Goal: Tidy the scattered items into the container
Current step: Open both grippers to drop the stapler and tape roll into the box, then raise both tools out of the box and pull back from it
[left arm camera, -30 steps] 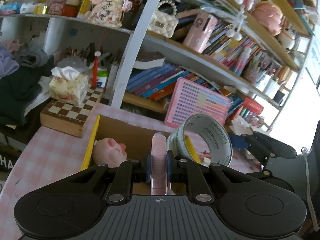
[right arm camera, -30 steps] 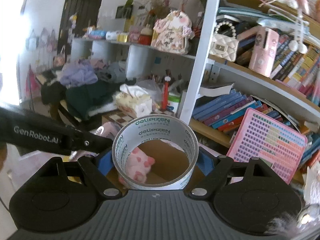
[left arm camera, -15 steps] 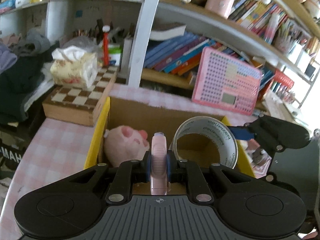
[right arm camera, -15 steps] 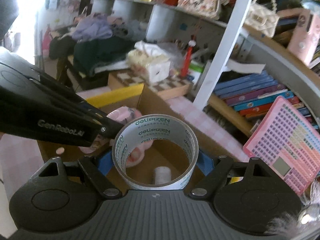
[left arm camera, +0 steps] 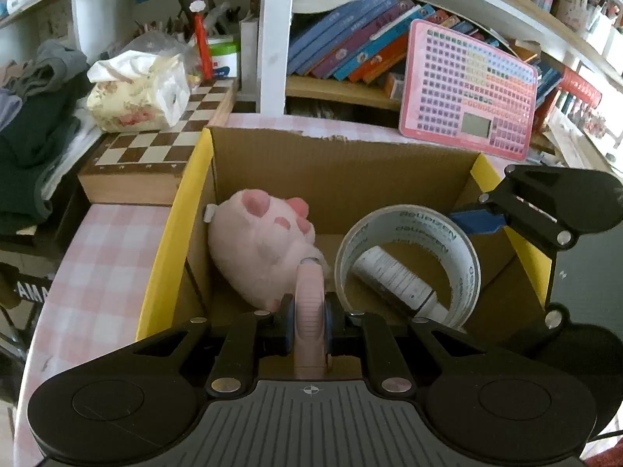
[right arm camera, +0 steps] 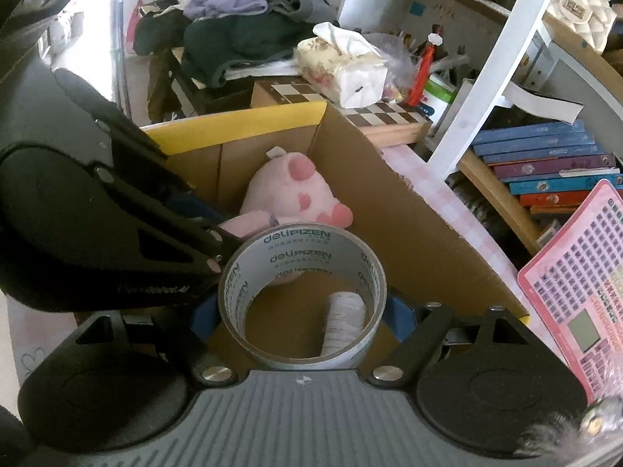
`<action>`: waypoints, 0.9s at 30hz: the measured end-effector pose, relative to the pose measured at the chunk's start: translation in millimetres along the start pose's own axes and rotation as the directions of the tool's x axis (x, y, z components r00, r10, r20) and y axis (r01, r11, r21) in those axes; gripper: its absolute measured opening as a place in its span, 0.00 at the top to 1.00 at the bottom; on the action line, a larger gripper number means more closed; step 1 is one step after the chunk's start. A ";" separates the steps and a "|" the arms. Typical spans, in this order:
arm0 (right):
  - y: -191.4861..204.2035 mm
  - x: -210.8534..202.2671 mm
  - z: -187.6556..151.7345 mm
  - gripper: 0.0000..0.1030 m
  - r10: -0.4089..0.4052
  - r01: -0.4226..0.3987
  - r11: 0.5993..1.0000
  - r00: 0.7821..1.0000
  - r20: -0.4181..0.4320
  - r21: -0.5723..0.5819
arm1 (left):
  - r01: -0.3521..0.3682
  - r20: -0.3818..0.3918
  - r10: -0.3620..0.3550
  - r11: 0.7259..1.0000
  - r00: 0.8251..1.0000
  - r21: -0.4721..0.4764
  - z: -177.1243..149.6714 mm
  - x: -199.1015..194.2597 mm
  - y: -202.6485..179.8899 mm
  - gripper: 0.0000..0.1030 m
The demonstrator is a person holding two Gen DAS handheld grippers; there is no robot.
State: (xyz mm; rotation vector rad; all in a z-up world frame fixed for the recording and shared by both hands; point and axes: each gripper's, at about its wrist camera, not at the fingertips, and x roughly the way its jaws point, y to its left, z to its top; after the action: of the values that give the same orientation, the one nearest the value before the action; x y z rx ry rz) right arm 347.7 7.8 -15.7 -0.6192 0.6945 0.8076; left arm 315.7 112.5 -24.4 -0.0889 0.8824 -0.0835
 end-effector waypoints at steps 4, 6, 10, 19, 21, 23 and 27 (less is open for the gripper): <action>-3.0 5.4 1.8 0.19 0.032 -0.032 0.999 0.999 -0.040 0.020 | -0.003 -0.010 0.002 1.000 1.000 -0.012 -1.4 4.8 1.0 0.87; -4.4 7.2 2.1 0.19 0.044 -0.043 0.999 0.998 -0.052 0.028 | -0.001 -0.015 0.001 1.000 1.000 -0.016 -2.0 5.7 2.0 0.87; -5.0 6.5 2.2 0.18 0.048 -0.046 0.998 0.998 -0.045 0.035 | -0.009 -0.026 0.008 0.999 1.000 -0.033 -2.0 7.9 5.1 0.86; -13.2 -6.3 0.6 0.12 0.022 -0.025 0.994 0.999 0.024 0.109 | -0.026 0.039 0.028 0.999 0.999 -0.042 5.7 -8.7 6.2 0.69; -14.8 -14.4 0.1 0.12 0.023 -0.029 0.990 0.999 0.045 0.137 | -0.022 0.061 0.025 0.998 0.998 -0.050 6.1 -15.2 6.5 0.69; -14.6 -24.4 0.1 0.12 0.009 -0.020 0.988 0.998 0.068 0.154 | -0.014 0.084 0.019 0.999 0.996 -0.052 6.0 -23.1 5.9 0.69; -11.4 -45.8 2.0 0.12 -0.029 0.010 0.986 0.994 0.110 0.169 | -0.006 0.141 0.014 0.998 0.990 -0.055 5.5 -44.5 5.2 0.68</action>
State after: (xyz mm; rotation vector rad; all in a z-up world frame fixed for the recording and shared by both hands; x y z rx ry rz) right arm 334.6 -16.6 22.5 -0.4240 0.6459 0.7511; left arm 292.1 122.8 12.6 -0.1392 0.7436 -0.0433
